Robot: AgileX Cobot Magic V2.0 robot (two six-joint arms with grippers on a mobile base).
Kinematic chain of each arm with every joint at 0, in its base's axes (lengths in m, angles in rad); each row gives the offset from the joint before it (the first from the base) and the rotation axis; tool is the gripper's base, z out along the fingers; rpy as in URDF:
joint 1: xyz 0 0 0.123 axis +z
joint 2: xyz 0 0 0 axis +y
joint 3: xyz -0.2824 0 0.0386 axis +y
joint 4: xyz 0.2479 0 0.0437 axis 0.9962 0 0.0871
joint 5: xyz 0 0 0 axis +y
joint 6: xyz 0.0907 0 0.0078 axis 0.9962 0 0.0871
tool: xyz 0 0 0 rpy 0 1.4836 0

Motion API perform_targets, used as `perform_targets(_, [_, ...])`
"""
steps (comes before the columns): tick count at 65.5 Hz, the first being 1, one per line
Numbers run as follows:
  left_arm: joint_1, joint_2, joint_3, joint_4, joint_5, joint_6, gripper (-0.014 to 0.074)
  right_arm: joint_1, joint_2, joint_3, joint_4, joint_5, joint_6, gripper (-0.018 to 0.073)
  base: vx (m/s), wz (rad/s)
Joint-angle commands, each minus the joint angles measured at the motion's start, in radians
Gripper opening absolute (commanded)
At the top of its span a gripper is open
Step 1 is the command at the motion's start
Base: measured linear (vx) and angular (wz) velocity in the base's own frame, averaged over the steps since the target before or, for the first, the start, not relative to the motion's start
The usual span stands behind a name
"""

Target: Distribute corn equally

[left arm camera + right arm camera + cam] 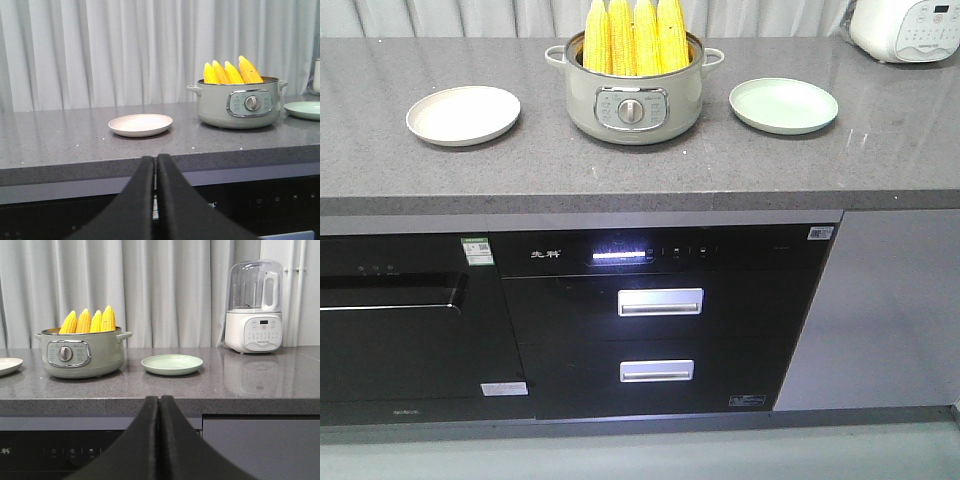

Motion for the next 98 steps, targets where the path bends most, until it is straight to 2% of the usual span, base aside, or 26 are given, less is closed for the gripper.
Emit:
perform_targets(1, [0.000, -0.018, 0.014, -0.009, -0.071, -0.001, -0.0006, -0.004, 0.011, 0.008, -0.006, -0.075, -0.003, -0.0011, 0.15, -0.01])
perform_targets(98, [0.000, -0.018, 0.014, -0.009, -0.071, -0.001, -0.0006, -0.004, 0.011, 0.008, -0.006, -0.075, -0.003, -0.0011, 0.17, 0.00])
